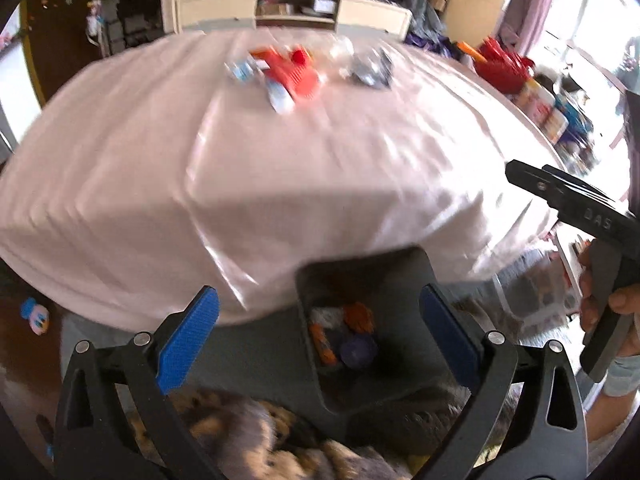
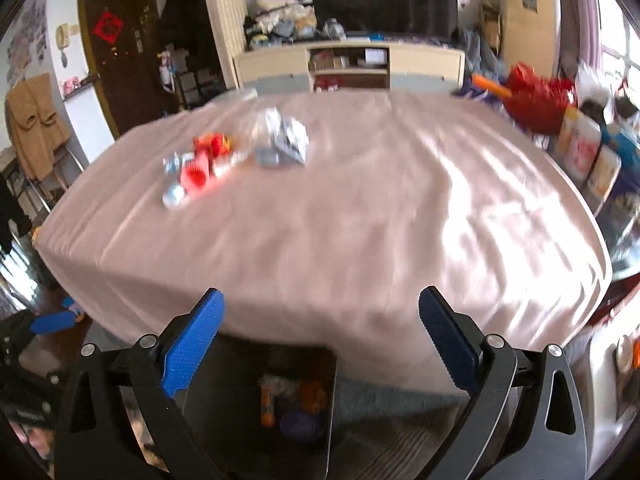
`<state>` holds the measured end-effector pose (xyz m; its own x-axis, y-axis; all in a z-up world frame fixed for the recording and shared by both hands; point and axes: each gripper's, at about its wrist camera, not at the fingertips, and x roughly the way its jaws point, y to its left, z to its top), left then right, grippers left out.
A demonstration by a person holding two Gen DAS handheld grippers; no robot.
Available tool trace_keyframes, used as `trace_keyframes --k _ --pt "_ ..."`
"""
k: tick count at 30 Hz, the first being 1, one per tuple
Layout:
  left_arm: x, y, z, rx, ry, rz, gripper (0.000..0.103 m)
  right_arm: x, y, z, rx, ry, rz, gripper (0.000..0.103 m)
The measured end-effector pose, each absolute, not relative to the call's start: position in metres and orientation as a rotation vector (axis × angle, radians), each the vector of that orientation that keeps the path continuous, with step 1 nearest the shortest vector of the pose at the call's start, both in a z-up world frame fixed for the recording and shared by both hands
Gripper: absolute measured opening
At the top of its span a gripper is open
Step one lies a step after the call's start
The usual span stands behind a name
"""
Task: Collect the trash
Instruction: 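Raise both tools back over the table toward the remaining trash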
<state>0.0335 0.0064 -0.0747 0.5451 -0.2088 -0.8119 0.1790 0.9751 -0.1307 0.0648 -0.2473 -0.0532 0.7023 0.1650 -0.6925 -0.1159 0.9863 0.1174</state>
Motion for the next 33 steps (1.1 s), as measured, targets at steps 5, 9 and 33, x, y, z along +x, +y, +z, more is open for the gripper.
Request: trace_keyframes --k 5,9,33 --pt "0.067 0.020 -0.058 -0.032 0.940 -0.201 0.095 0.088 -0.240 -0.041 0.047 0.750 0.168 0.098" --pt "0.100 0.023 -0.059 -0.036 0.953 -0.178 0.095 0.116 -0.235 -0.043 0.059 0.764 0.181 0.098" --pt "0.206 -0.005 -0.086 0.020 0.948 -0.175 0.054 0.239 -0.197 -0.067 0.086 0.797 0.216 0.076"
